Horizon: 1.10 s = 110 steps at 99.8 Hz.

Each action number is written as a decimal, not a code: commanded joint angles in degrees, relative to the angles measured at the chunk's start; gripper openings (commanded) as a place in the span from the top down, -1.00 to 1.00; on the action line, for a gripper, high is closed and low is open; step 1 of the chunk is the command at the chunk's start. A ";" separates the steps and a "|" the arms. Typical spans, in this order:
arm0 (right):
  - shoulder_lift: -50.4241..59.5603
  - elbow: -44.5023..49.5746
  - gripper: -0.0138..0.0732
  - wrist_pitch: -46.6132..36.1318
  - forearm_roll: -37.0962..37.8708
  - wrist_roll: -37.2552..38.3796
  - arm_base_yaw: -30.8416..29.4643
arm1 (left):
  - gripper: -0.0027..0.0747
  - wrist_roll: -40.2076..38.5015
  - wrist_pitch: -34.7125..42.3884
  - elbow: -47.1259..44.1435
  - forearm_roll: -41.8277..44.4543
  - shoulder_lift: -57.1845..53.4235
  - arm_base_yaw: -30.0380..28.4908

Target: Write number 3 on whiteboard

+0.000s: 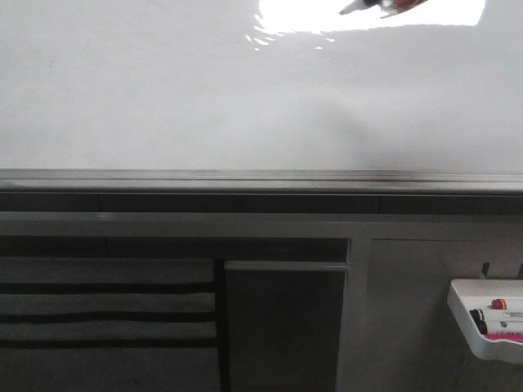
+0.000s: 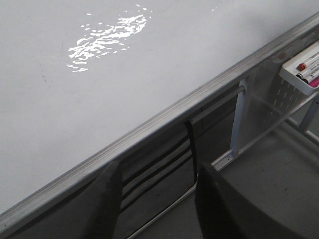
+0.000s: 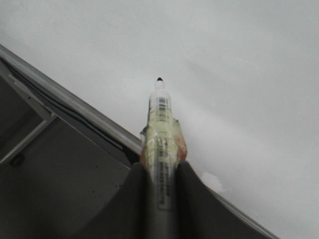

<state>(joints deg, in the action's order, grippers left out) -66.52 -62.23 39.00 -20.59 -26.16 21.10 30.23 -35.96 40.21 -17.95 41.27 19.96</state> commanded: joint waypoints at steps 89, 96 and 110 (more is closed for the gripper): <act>-17.50 -16.29 0.76 8.91 18.15 9.40 3.31 | 0.12 -0.60 3.87 1.53 -1.54 -0.12 -0.21; -17.71 -14.10 0.76 3.77 17.15 9.40 4.91 | 0.12 -0.60 3.87 1.53 -1.54 -0.12 -0.21; -18.37 -14.70 0.76 -0.54 17.03 9.53 6.75 | 0.12 -0.60 3.87 1.53 -1.54 -0.02 -0.21</act>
<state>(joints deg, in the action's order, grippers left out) -85.55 -75.52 45.35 -5.82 -17.52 27.86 30.19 -35.85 40.21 -18.07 41.27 19.96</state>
